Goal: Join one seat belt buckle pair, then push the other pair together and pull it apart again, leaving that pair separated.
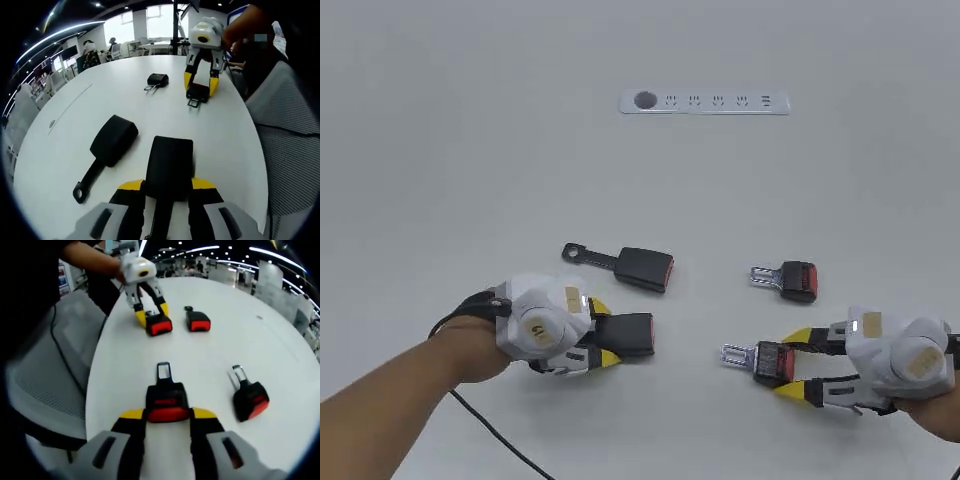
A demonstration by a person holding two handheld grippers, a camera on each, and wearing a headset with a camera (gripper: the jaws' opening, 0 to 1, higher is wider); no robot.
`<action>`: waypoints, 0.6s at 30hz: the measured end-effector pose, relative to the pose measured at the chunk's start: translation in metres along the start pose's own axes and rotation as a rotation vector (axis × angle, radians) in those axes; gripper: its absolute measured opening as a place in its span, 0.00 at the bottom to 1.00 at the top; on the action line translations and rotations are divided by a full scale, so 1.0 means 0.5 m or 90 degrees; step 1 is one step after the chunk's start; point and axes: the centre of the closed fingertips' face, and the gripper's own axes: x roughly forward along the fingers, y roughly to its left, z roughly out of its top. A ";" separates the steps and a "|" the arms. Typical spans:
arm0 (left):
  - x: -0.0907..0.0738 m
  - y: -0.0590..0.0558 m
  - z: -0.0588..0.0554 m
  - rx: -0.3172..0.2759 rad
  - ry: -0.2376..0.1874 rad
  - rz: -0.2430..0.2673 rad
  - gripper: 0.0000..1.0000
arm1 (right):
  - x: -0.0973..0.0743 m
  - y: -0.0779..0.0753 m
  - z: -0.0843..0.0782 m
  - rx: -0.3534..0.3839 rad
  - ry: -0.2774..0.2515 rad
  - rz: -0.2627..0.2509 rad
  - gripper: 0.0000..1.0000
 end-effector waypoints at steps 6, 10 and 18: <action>0.001 0.001 0.000 0.025 0.009 -0.024 0.35 | -0.003 -0.004 0.000 -0.017 -0.019 0.022 0.34; 0.002 -0.003 -0.001 0.054 0.015 -0.050 0.35 | -0.006 -0.005 -0.003 -0.030 -0.024 0.037 0.34; 0.003 -0.001 -0.004 0.063 0.021 -0.064 0.35 | -0.005 -0.004 0.001 -0.019 -0.048 0.045 0.34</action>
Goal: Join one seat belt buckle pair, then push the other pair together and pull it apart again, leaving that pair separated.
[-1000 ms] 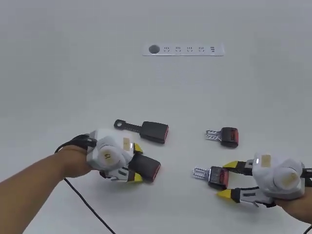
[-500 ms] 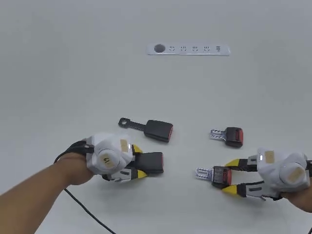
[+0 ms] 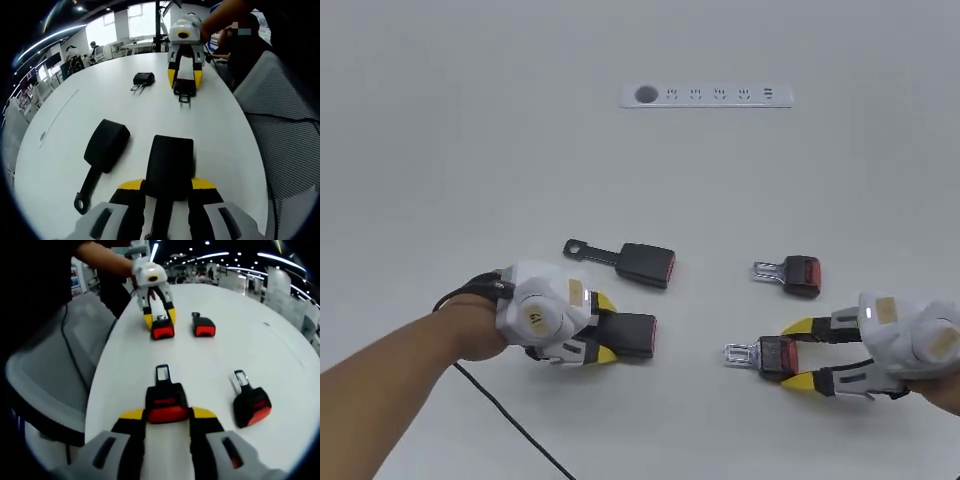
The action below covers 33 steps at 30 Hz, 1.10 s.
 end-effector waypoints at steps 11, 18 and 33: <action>-0.001 0.000 0.001 -0.002 0.011 -0.006 0.35 | 0.016 -0.001 0.029 0.004 -0.046 0.002 0.34; -0.002 0.001 0.002 -0.004 0.017 -0.006 0.35 | 0.033 -0.006 0.049 0.007 -0.065 0.001 0.34; -0.004 0.000 0.002 -0.012 0.024 -0.005 0.35 | 0.093 -0.003 0.104 0.008 -0.108 0.006 0.34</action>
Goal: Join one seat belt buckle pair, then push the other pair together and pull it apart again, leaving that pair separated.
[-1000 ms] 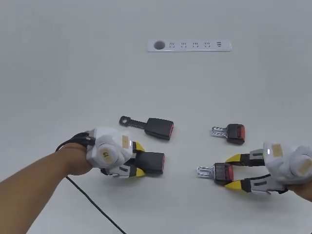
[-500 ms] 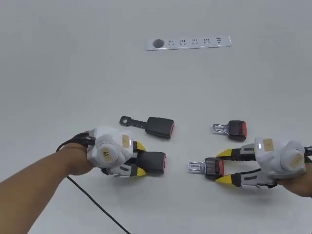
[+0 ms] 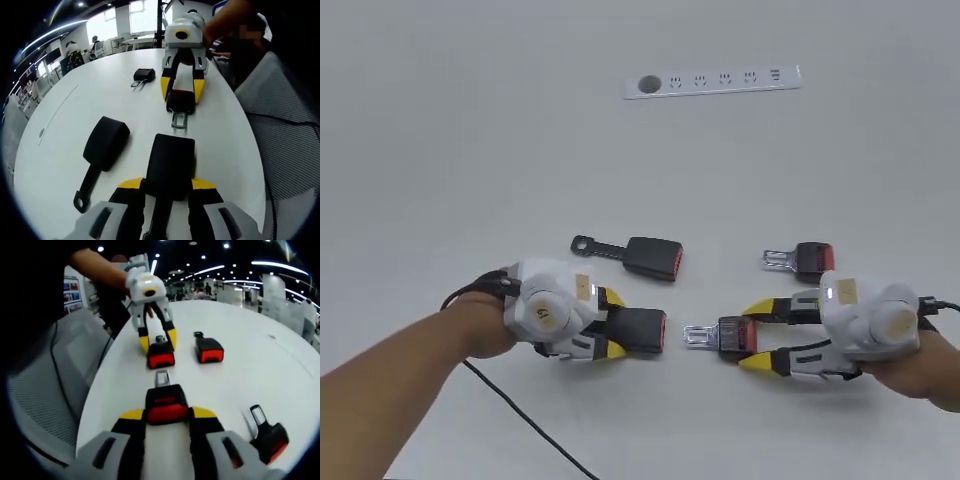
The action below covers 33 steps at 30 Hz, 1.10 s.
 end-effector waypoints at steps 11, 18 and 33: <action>-0.001 -0.001 -0.001 -0.002 0.003 -0.001 0.35 | 0.039 0.005 0.026 0.006 -0.023 0.001 0.34; 0.000 -0.003 0.000 -0.001 0.004 0.000 0.35 | 0.064 0.005 0.043 0.023 -0.035 0.000 0.34; -0.001 -0.001 -0.002 -0.005 0.006 -0.003 0.35 | 0.071 0.002 0.046 0.018 -0.021 0.002 0.34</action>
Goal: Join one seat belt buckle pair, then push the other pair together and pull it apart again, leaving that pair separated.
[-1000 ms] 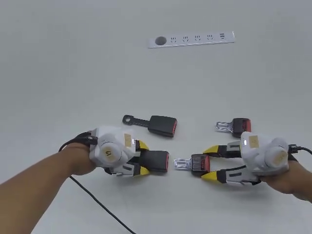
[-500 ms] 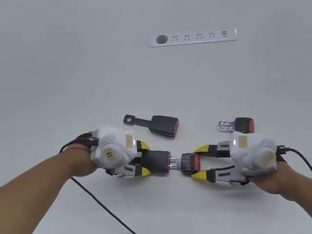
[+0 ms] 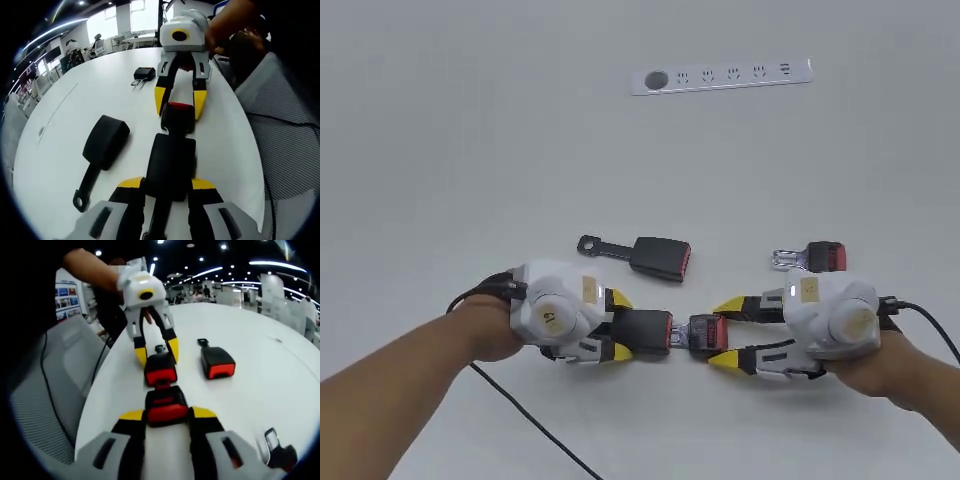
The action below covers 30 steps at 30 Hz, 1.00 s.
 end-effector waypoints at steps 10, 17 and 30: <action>0.000 0.001 -0.001 -0.004 0.000 -0.001 0.34 | 0.020 0.004 0.015 0.005 -0.003 -0.002 0.34; 0.000 0.001 0.000 -0.007 -0.003 -0.001 0.34 | 0.026 0.006 0.022 0.014 -0.005 -0.011 0.34; 0.002 0.002 -0.002 -0.008 0.000 -0.003 0.35 | 0.025 0.002 0.027 0.029 -0.006 -0.021 0.34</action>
